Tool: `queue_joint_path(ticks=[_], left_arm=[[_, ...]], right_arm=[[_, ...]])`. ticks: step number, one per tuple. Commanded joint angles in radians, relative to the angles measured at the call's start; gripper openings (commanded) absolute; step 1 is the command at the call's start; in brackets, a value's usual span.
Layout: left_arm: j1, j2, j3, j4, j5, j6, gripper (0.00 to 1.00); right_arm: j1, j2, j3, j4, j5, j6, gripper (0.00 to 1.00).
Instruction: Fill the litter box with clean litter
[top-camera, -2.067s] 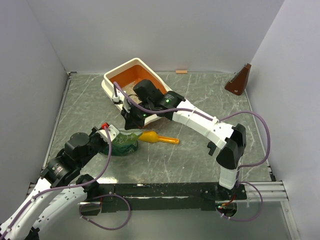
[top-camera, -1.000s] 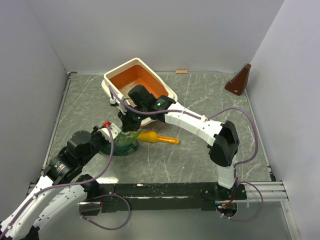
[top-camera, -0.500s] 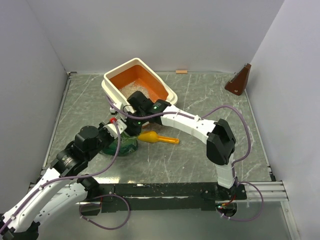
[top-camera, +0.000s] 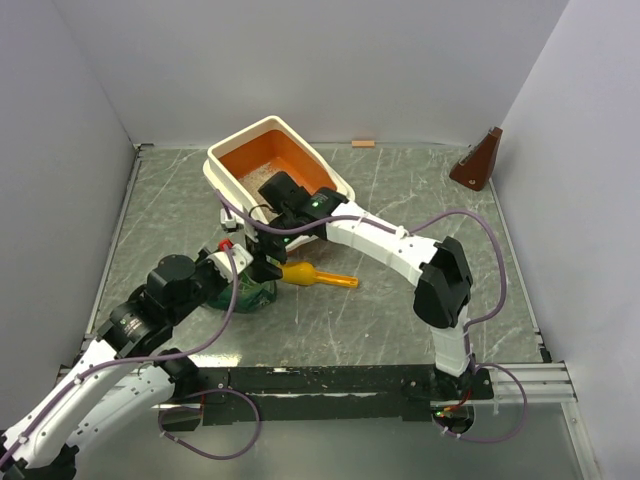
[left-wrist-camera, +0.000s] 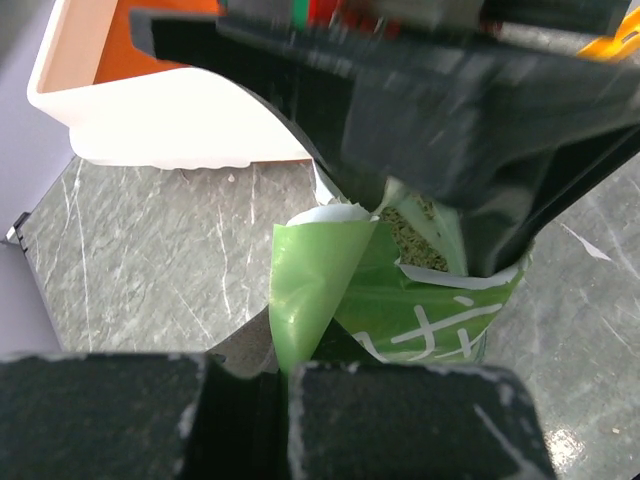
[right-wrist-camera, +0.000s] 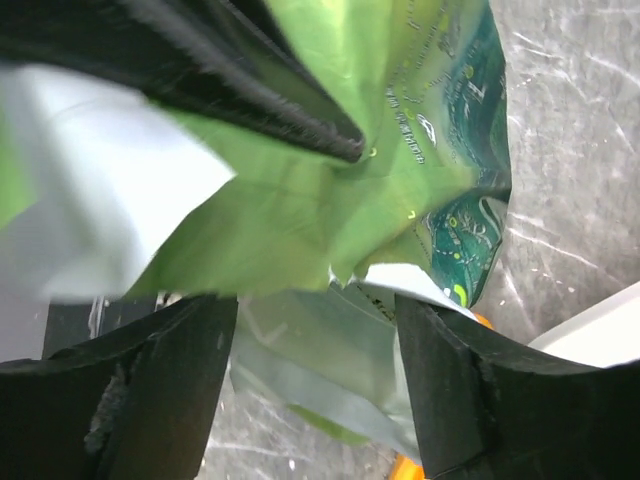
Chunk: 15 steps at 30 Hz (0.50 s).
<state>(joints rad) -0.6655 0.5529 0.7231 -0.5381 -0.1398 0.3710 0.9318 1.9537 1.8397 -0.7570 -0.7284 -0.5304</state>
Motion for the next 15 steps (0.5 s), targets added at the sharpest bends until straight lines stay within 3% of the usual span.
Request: queue_joint_path(ticks=[1,9,15], left_arm=[[-0.002,-0.024,0.041,0.193,0.003,-0.004,0.01],[-0.003,-0.025,0.029,0.205,0.006,-0.004,0.01],[-0.005,-0.021,0.016,0.222,-0.006,-0.009,0.02]], right_arm=[[0.010,0.019,0.078,-0.165,-0.076,-0.057,0.77],[-0.099,-0.281,-0.163,0.126,0.113,0.135,0.77],[-0.163,-0.479,-0.377,0.171,0.286,0.148,0.78]])
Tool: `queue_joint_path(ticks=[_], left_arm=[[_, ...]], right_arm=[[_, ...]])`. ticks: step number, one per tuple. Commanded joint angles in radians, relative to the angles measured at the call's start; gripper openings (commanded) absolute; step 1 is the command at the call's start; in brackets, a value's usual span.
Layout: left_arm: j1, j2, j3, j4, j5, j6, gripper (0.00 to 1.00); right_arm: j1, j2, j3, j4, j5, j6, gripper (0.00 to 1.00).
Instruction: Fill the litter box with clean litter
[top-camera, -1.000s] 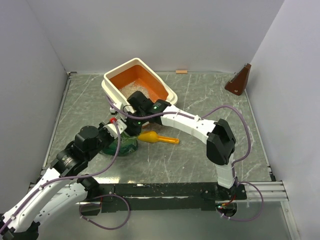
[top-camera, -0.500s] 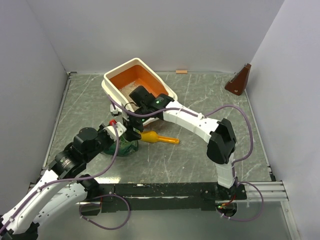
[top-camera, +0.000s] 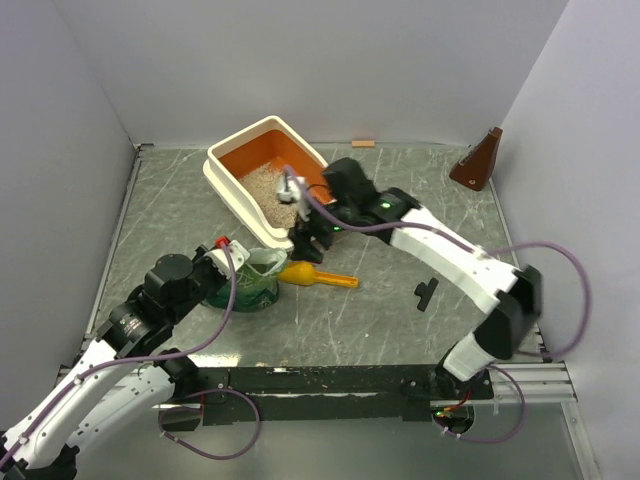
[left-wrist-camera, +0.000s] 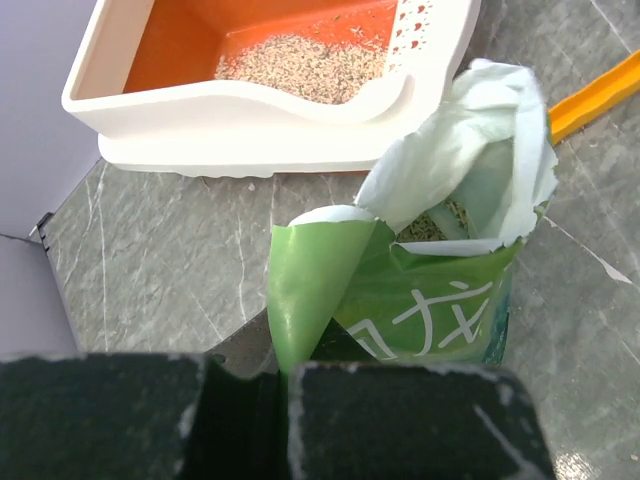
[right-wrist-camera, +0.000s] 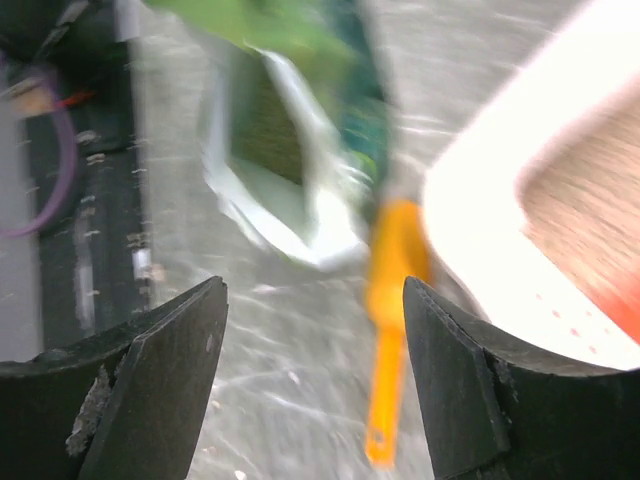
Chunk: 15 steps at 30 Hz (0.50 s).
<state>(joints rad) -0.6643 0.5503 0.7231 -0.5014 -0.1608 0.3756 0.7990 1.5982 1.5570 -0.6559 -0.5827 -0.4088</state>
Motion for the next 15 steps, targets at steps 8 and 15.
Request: queue_joint_path(ticks=[8,15], left_arm=[[-0.008,-0.009,0.024,0.189,0.004,-0.015,0.13],[-0.011,-0.009,0.039,0.172,0.000,-0.015,0.42]], right_arm=[[-0.102,-0.091,-0.341,0.104,0.245,-0.041,0.78],[-0.127,0.052,-0.333,0.134,0.225,-0.033,0.76]])
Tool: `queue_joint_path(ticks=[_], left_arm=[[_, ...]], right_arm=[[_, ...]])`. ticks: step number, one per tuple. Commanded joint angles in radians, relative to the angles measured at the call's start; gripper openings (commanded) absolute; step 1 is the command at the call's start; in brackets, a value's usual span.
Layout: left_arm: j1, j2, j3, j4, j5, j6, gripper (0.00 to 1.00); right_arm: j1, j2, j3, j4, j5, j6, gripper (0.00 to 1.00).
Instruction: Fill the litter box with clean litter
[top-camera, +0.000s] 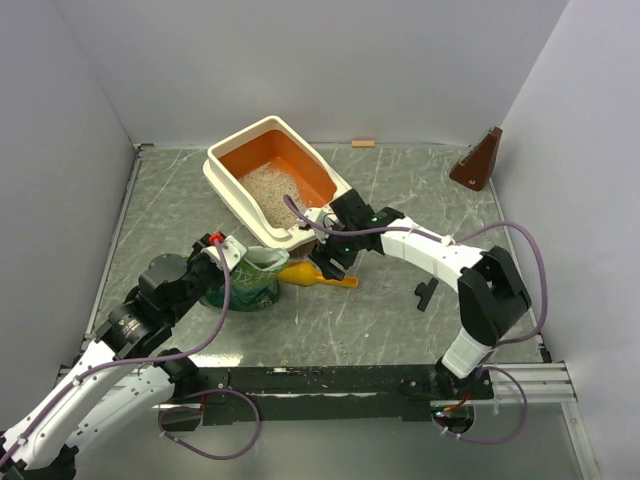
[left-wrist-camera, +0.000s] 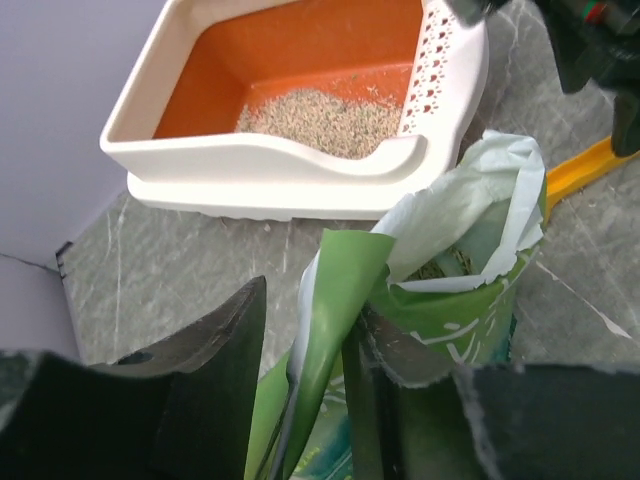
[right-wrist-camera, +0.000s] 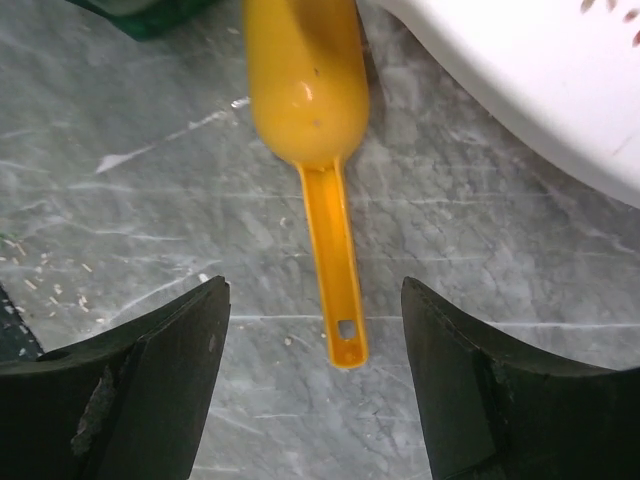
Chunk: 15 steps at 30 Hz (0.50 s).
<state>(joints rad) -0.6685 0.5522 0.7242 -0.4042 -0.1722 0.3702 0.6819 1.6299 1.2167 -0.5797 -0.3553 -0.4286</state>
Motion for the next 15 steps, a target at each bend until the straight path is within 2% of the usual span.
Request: queue_joint_path(ticks=[1,8,15], left_arm=[[-0.009,-0.015,0.038,0.074,0.014,-0.010,0.44],[-0.009,-0.026,0.057,0.065,0.026,-0.025,0.52],[-0.008,-0.017,0.095,0.061,0.036,-0.051,0.54]], right_arm=[[-0.008,0.033,0.006,0.069,-0.002,-0.007,0.76],[-0.008,0.110,0.010,0.064,0.016,-0.001,0.75],[-0.005,0.157,-0.020,0.078,0.078,0.010,0.75]])
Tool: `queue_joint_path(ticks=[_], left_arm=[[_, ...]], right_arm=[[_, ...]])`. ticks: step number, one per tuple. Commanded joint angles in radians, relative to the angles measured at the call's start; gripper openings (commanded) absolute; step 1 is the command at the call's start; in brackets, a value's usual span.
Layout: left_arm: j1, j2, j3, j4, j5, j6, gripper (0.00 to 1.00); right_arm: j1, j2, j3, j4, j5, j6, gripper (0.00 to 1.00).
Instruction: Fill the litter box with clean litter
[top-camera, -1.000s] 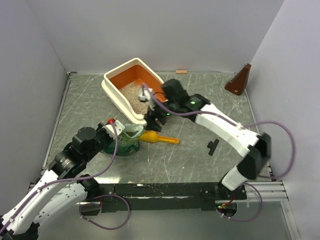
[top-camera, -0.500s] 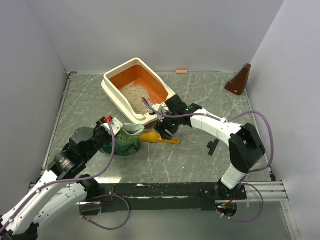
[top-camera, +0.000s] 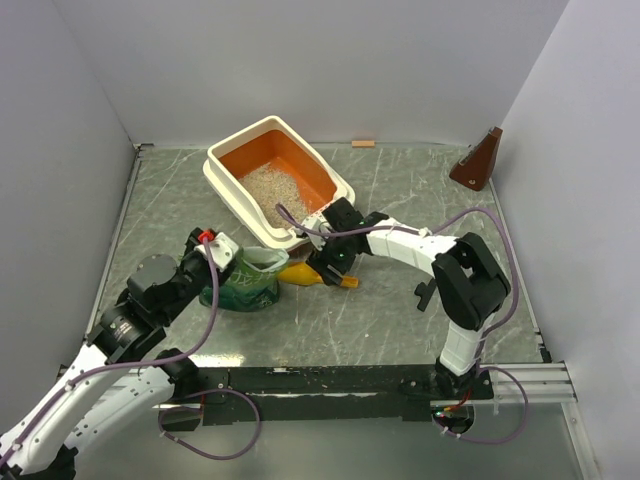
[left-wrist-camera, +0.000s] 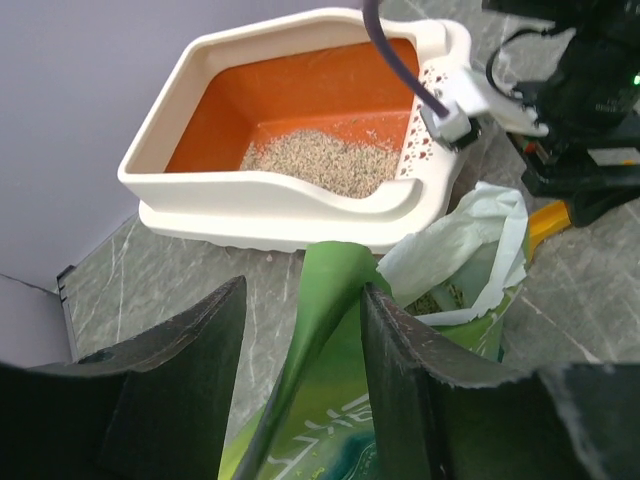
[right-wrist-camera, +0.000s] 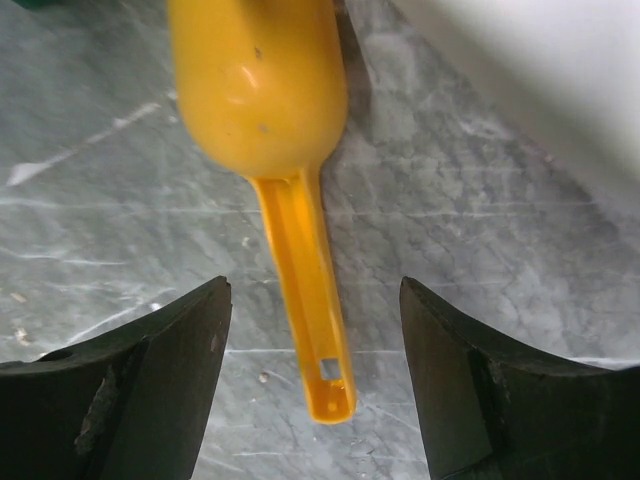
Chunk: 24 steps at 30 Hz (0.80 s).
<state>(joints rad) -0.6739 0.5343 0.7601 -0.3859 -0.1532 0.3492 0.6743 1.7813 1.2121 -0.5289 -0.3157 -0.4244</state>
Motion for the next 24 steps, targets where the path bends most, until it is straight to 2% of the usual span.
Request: queue_joint_path(ticks=[1,9,13,16,18,20,24], left_arm=[[-0.003,0.003,0.061,0.045,0.014,-0.033,0.54],[-0.004,0.016,0.084,0.064,0.011,-0.049,0.58],[-0.004,0.029,0.116,0.061,0.004,-0.061,0.60],[-0.004,0.033,0.131,0.053,0.003,-0.062,0.60],[-0.004,0.029,0.140,0.053,-0.003,-0.059,0.61],[-0.003,0.020,0.148,0.059,-0.006,-0.059,0.62],[-0.003,0.015,0.168,0.056,0.010,-0.053,0.63]], right_arm=[[0.005,0.012,-0.014,0.024,0.043,0.009,0.75],[0.021,0.059,-0.026,0.014,0.064,0.012,0.75],[0.044,0.086,-0.031,0.000,0.119,0.009,0.71],[0.045,0.075,-0.039,0.001,0.124,0.018,0.59],[0.044,0.064,-0.031,-0.020,0.119,0.019,0.45],[0.045,0.061,-0.010,-0.057,0.112,0.018,0.23],[0.045,0.040,0.035,-0.144,0.083,0.019,0.02]])
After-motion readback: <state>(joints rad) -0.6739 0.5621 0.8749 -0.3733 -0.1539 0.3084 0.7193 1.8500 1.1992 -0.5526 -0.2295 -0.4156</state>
